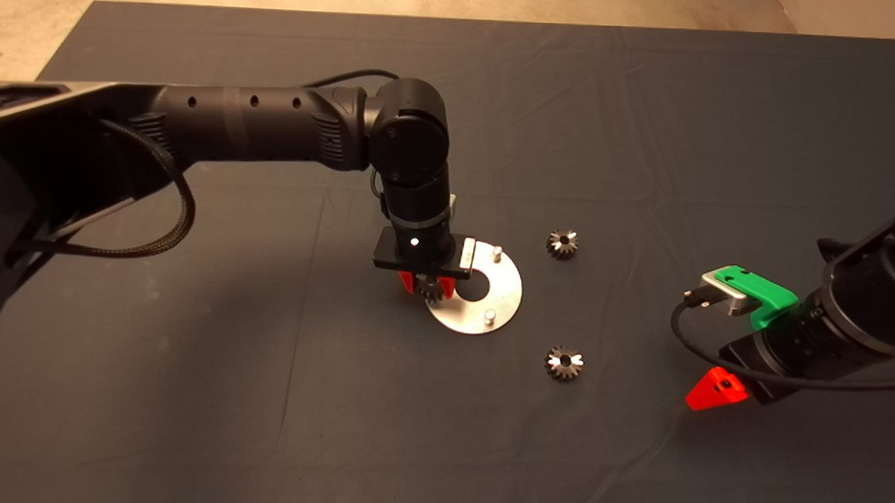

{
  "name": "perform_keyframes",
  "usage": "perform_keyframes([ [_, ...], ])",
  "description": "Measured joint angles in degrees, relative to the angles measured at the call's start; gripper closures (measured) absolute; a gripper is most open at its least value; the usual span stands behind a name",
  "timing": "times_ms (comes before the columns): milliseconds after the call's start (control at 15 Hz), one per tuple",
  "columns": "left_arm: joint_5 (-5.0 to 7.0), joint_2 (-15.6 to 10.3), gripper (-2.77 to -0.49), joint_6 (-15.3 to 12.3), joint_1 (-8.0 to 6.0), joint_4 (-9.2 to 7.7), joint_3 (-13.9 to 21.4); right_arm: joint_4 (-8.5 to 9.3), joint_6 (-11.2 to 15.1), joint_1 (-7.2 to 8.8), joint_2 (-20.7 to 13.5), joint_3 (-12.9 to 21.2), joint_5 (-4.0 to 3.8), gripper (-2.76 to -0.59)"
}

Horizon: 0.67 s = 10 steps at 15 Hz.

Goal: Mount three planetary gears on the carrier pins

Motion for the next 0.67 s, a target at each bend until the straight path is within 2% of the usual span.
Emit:
perform_keyframes([
  [533,-0.13,0.2,-0.9,0.0,-0.4,0.12,0.1,0.01,0.0,0.0,0.0,0.0,-0.01,-2.76],
  [667,-0.17,0.2,-0.9,0.0,-0.4,0.17,1.2,0.01,0.0,0.0,0.0,0.0,-0.01,-2.76],
])
